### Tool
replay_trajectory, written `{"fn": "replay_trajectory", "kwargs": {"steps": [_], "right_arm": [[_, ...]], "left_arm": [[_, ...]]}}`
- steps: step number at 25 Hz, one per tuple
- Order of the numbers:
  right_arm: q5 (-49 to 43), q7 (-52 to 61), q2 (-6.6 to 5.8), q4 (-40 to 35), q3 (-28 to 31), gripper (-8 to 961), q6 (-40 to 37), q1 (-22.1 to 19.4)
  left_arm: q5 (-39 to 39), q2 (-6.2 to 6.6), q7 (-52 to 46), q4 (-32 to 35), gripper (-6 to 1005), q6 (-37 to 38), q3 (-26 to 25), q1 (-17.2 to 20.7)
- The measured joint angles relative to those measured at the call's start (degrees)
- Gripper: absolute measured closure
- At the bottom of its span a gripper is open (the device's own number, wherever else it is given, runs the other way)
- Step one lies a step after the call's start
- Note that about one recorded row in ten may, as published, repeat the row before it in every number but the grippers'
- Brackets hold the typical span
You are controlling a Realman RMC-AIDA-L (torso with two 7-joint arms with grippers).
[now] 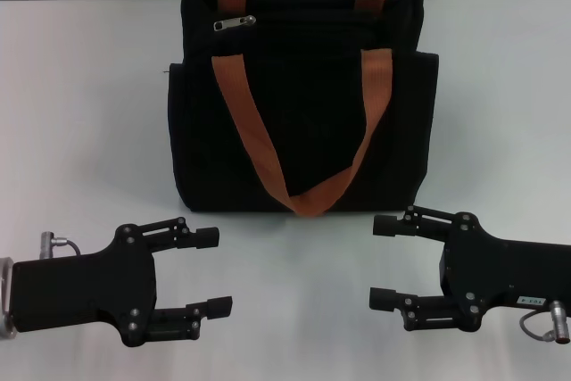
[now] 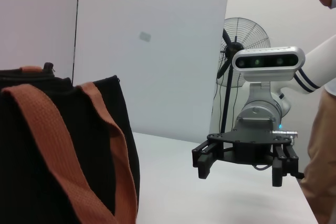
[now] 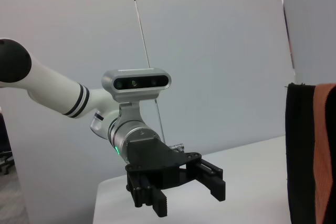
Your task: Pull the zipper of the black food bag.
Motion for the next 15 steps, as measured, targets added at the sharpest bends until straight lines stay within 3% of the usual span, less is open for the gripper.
{"fn": "replay_trajectory", "kwargs": {"steps": [10,15], "right_arm": [[0.0,0.0,0.01,0.0,0.3,122,0.1,0.3],[0.0,0.1,0.06,0.1,0.0,122,-0.1,0.3]], "left_arm": [[-0.2,0.06,1.4,0.0,243,0.0,-0.5,0.3],[-0.3,0.54,0.7,0.4,252,-0.8,-8.1,1.2]]}}
